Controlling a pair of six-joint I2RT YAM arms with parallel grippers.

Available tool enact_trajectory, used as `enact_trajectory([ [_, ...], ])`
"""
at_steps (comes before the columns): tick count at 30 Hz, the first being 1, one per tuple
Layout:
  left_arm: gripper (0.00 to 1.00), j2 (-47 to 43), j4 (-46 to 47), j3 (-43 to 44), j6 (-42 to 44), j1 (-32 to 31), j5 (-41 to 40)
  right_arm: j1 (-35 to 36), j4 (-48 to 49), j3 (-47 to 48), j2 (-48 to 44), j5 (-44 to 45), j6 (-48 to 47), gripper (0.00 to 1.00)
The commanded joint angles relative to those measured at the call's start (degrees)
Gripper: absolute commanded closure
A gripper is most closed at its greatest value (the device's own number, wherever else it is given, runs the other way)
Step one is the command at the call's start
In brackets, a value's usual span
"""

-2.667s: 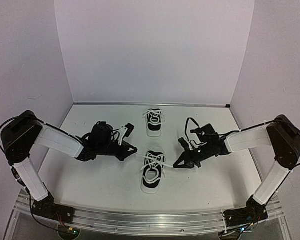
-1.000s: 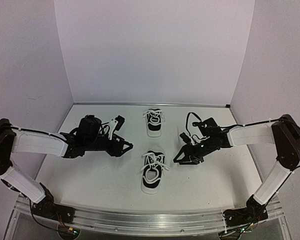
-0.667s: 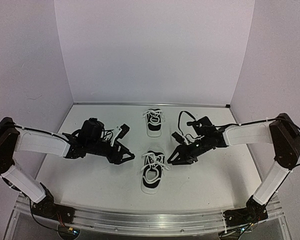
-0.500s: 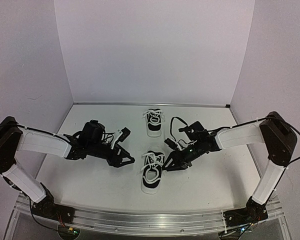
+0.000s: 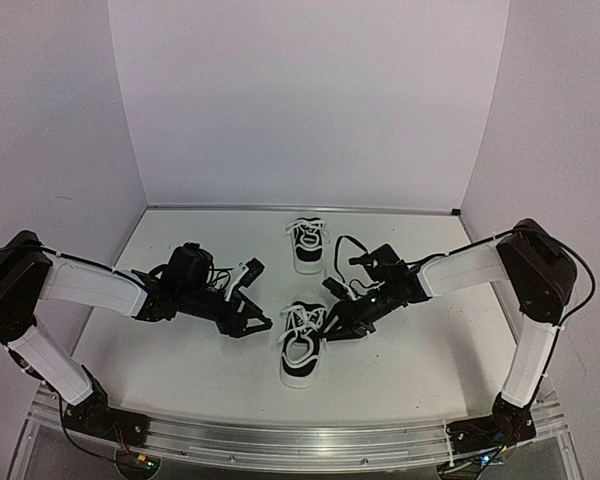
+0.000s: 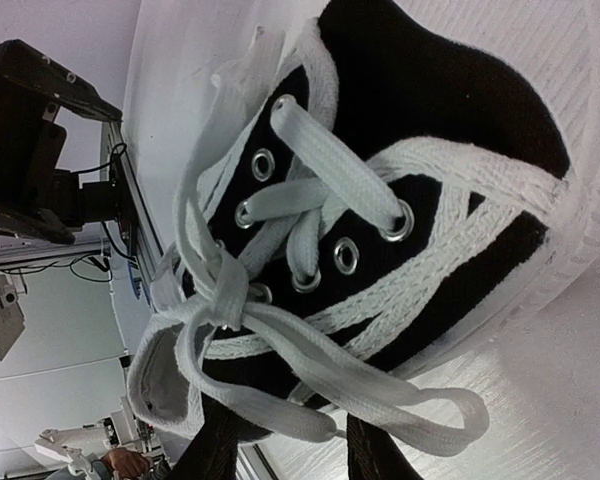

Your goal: Tie the shoes

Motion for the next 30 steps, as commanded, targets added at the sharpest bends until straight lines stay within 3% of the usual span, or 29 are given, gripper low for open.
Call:
enact_trajectory([
  [1, 0.41, -0.21, 2.12, 0.08, 1.47, -0.21, -0.10, 0.35, 3.25, 2.24, -1.07, -5.18, 1.60, 0.73],
  [6, 0.41, -0.05, 2.93, -0.44, 1.37, -0.21, -0.39, 0.42, 3.18, 3.49, -1.75, -6.14, 2.43, 0.79],
  [9, 0.42, -0.27, 3.49, -0.84, 1.07, -0.23, -0.69, 0.49, 3.25, 4.52, -0.02, -5.97, 2.83, 0.90],
  [11, 0.42, -0.61, 3.59, -1.11, 0.99, -0.21, -0.92, 0.72, 3.26, 5.27, 0.68, -5.70, 3.11, 0.91],
  [20, 0.42, -1.69, 3.88, -1.97, 1.00, -0.21, -1.44, 0.77, 1.73, 2.79, -2.19, -3.80, 3.09, 0.76],
  [25, 0.42, -1.97, 4.41, -2.32, 0.80, -0.21, -1.51, 0.77, -2.91, 2.65, -3.15, -0.91, 1.00, 0.59],
  [30, 0.42, -2.02, 4.57, -2.33, 0.81, -0.21, -1.74, 1.46, -3.78, 3.91, -2.02, -1.76, -0.36, 0.60],
])
